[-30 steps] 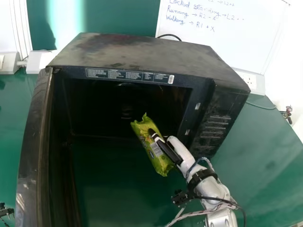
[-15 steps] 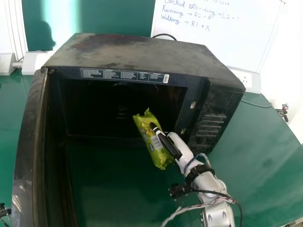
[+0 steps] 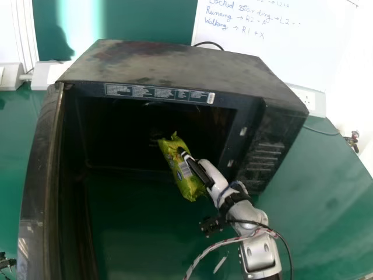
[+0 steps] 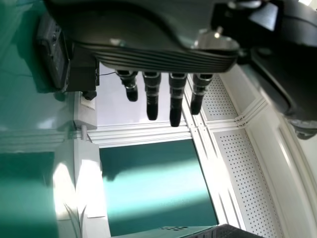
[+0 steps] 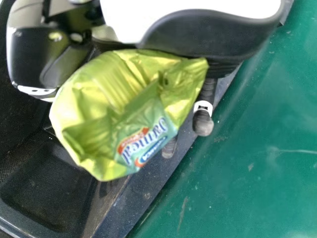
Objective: Put biscuit inside oven
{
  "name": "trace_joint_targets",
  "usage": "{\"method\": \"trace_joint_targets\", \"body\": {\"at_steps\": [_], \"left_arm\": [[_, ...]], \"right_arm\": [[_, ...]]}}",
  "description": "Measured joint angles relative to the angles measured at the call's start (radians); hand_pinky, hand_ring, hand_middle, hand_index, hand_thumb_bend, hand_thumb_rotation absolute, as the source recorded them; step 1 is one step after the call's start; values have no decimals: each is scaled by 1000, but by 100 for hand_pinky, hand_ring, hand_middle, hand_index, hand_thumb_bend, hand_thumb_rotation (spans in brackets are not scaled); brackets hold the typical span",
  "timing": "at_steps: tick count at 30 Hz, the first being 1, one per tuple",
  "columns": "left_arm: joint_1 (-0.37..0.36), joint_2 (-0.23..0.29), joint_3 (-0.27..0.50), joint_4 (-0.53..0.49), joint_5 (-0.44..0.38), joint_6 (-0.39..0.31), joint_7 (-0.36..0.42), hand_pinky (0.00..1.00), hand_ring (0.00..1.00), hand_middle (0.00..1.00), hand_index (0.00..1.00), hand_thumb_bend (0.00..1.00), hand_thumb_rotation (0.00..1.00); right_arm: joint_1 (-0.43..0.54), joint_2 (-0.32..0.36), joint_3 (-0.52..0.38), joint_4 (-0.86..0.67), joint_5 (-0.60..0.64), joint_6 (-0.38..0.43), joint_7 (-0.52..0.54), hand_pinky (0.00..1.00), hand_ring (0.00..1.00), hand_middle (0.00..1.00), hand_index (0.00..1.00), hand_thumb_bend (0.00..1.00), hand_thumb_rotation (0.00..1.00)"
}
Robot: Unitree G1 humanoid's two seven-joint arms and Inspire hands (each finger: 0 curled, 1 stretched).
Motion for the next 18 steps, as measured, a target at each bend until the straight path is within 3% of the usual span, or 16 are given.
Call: {"method": "trace_joint_targets", "body": {"at_steps": [18], "left_arm": [[6,-3,-1,-11,0,0,0,96,93,92,98,93,100]], "right_arm": [[-128,25,30,121,-34,-4,-18,9,15,22,47,51,15]]}}
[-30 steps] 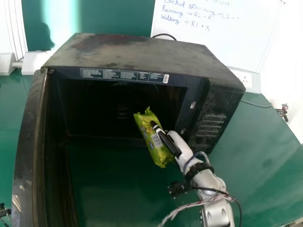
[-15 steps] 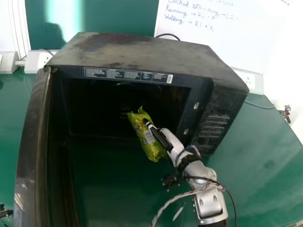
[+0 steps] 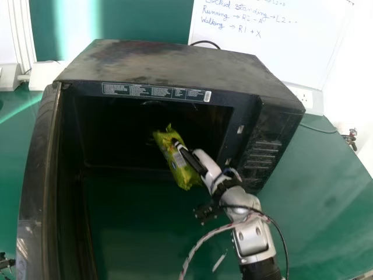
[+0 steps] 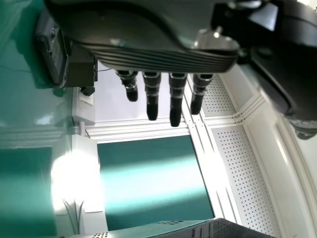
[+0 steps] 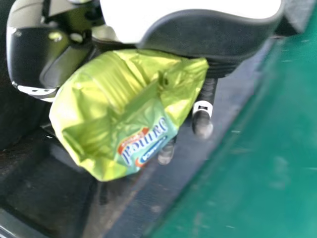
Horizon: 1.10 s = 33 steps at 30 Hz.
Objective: Put biscuit inside oven
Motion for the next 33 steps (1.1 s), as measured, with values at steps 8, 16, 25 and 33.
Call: {"method": "trace_joint_targets", "body": {"at_steps": [8,16,25,33], "left_arm": [[-3,0,0,4,0,0,0,96,92,90,97,91,100],[-19,3,-1,27,2,-5,-2,97,93,91,97,91,100],[-29,14,-1,51,3,-14,-2,97,93,91,98,93,100],[-41,26,-1,71,2,-21,-5,97,93,91,98,92,100]], "right_arm": [[-53,25,-29,83,31,-1,-12,8,13,20,47,51,14],[-71,21,-42,97,36,-3,-21,8,14,21,47,51,15],[-66,20,-39,83,30,-21,-29,8,14,21,47,51,15],[-108,10,-36,83,22,-7,-28,7,13,22,47,51,15]]}}
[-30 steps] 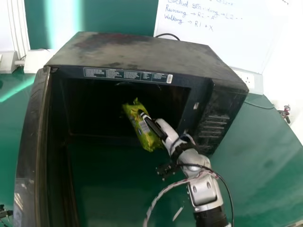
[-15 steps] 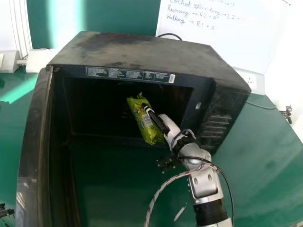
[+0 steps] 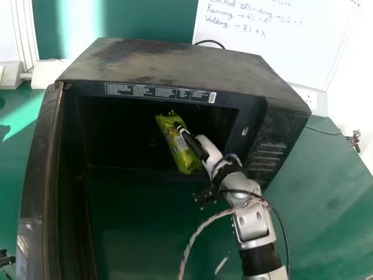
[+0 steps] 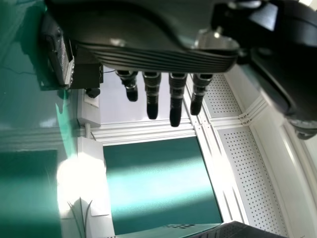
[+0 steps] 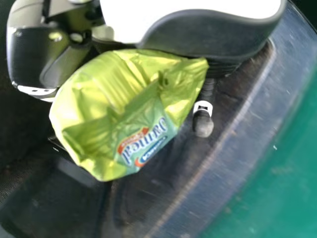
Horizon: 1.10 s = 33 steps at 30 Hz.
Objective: Put biscuit inside oven
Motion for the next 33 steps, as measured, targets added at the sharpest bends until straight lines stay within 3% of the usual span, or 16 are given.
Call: {"method": "trace_joint_targets", "body": {"at_steps": [21,33], "left_arm": [[-32,9,0,38,0,-14,1,98,93,91,98,91,100],[-10,2,0,24,1,-14,5,98,93,90,97,91,100]], "right_arm": [[-9,-31,-15,-44,14,38,12,10,15,23,47,51,14],[-11,-20,-27,-53,24,45,11,7,14,21,47,51,13]]}}
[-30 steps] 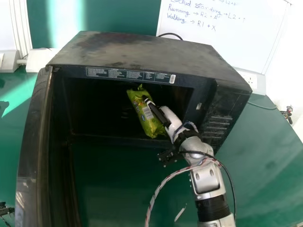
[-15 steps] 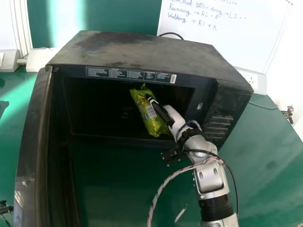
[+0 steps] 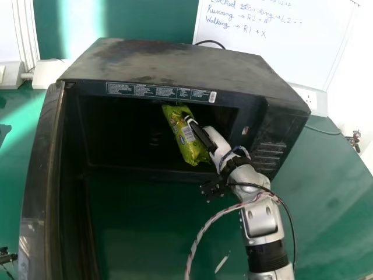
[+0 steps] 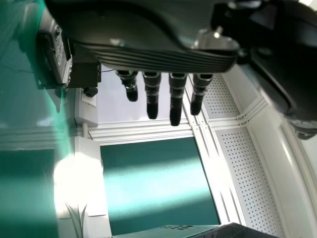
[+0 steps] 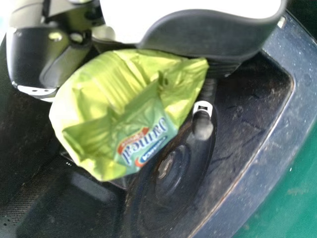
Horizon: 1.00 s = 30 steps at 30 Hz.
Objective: Put biscuit inside oven
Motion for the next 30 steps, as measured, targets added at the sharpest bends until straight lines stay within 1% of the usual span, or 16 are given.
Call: {"method": "trace_joint_targets", "body": {"at_steps": [6,10,19,24,30], "left_arm": [[18,-2,0,-13,0,0,0,97,92,90,97,91,100],[26,-3,0,-26,0,0,0,97,92,90,97,92,100],[39,-13,-6,-45,1,1,0,97,93,91,98,91,100],[50,-17,-7,-68,8,3,0,97,93,91,98,92,100],[61,-19,-7,-73,6,3,-3,98,93,91,98,93,100]], "right_arm": [[-27,8,3,36,6,-4,0,7,13,21,47,51,13],[-33,7,4,69,7,-38,2,9,15,22,47,51,14],[-44,12,4,125,9,-73,7,7,13,21,47,51,14],[-62,14,4,140,9,-79,7,7,13,21,47,51,14],[-63,15,4,162,12,-92,7,7,13,21,47,51,14]]}}
